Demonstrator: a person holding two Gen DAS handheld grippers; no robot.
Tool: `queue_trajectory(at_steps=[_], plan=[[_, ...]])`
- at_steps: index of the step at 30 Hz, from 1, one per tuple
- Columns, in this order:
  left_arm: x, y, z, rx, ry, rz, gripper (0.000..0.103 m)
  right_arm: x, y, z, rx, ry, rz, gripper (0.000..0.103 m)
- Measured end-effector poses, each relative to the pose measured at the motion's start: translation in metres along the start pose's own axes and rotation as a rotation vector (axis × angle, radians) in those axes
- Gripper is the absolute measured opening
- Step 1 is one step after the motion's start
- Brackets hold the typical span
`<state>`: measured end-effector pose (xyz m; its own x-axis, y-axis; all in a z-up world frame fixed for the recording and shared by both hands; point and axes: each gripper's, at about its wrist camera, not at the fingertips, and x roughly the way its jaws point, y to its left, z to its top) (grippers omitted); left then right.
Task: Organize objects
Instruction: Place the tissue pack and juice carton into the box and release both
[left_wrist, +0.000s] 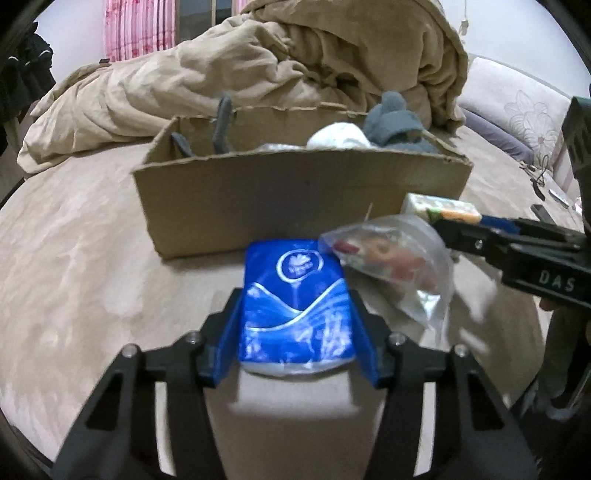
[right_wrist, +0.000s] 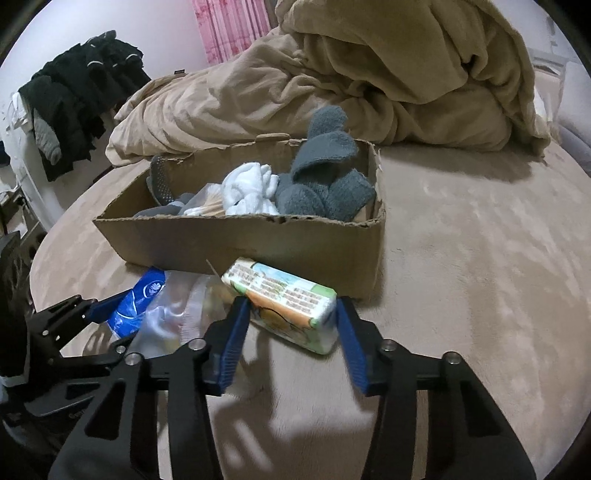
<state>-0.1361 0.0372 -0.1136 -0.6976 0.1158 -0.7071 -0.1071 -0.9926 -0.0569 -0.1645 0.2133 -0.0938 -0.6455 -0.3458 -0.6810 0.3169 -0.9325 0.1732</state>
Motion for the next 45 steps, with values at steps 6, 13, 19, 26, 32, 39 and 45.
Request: queue_trajectory(at_steps=[6, 13, 19, 26, 32, 39, 45], plan=[[-0.021, 0.01, -0.003, -0.048, -0.012, -0.018, 0.052, -0.008, 0.006, -0.005, -0.013, -0.002, -0.018, 0.036], [-0.053, 0.023, -0.002, -0.093, -0.046, -0.024, 0.052, -0.038, 0.012, -0.007, -0.012, -0.051, -0.023, 0.032], [-0.089, 0.029, 0.011, -0.11, -0.107, -0.035, 0.052, -0.065, 0.018, -0.003, -0.019, -0.098, -0.022, 0.031], [-0.126, 0.033, 0.034, -0.122, -0.178, -0.053, 0.052, -0.102, 0.031, 0.016, -0.045, -0.192, -0.006, 0.031], [-0.148, 0.035, 0.063, -0.116, -0.221, -0.083, 0.052, -0.129, 0.045, 0.04, -0.066, -0.267, 0.013, 0.031], [-0.158, 0.049, 0.095, -0.103, -0.293, -0.051, 0.052, -0.138, 0.059, 0.064, -0.101, -0.329, 0.049, 0.031], [-0.131, 0.063, 0.114, -0.094, -0.282, -0.046, 0.052, -0.112, 0.067, 0.087, -0.157, -0.314, 0.054, 0.031]])
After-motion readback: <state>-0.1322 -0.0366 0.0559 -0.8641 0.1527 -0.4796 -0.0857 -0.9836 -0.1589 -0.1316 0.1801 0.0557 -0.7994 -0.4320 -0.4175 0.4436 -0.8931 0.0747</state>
